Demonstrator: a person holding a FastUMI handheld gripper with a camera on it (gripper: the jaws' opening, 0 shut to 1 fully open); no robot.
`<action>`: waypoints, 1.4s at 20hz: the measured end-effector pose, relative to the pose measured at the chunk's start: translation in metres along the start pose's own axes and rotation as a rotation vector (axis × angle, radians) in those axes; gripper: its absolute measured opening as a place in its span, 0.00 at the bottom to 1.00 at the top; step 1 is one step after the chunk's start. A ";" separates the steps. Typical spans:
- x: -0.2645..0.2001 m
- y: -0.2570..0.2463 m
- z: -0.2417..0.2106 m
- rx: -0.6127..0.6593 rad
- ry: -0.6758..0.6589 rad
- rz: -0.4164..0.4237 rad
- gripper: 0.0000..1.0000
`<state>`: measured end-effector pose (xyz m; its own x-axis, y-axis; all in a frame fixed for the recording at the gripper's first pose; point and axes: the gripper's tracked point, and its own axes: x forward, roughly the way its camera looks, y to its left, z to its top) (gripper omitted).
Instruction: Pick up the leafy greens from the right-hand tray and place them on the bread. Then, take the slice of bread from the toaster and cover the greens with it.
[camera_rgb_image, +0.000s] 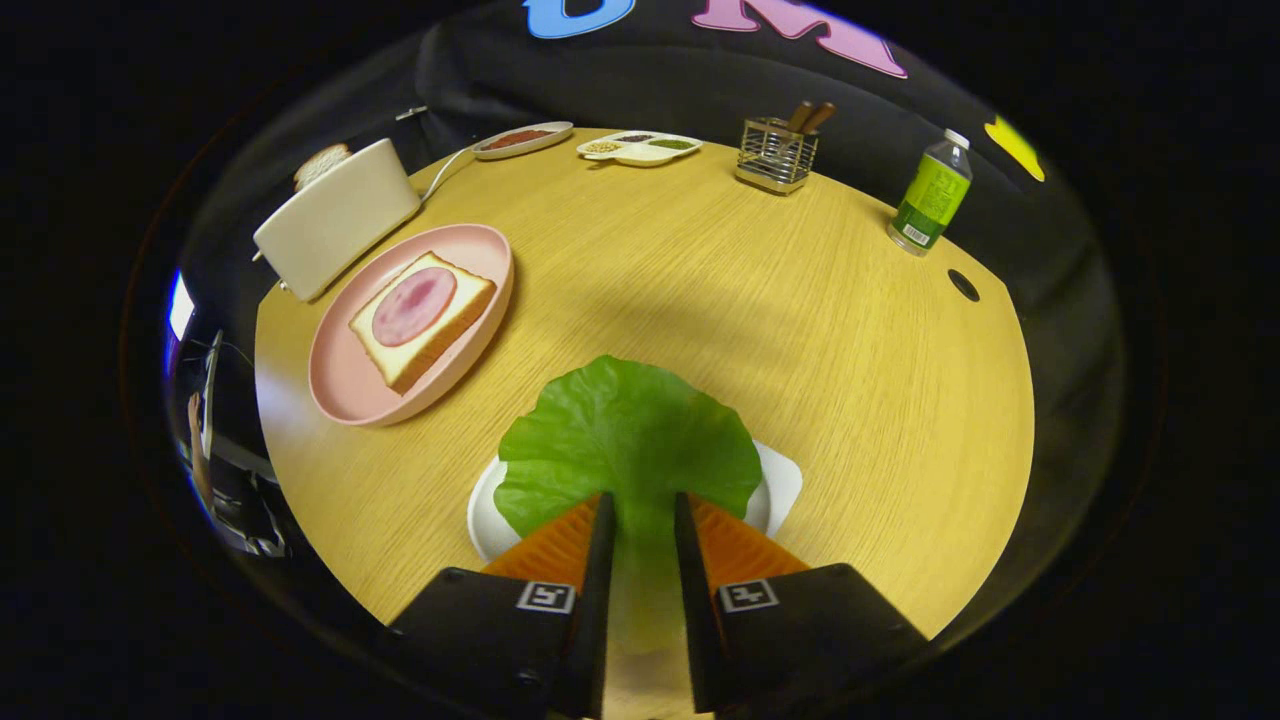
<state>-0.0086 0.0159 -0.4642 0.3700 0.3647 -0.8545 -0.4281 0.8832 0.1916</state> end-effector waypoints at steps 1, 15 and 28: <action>-0.001 0.000 0.000 0.000 -0.004 -0.002 0.21; -0.085 0.023 0.065 0.011 -0.218 0.031 0.08; -0.094 0.169 0.156 -0.086 -0.280 0.241 0.08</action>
<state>0.0131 0.1770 -0.2757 0.4561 0.6357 -0.6228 -0.5933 0.7388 0.3195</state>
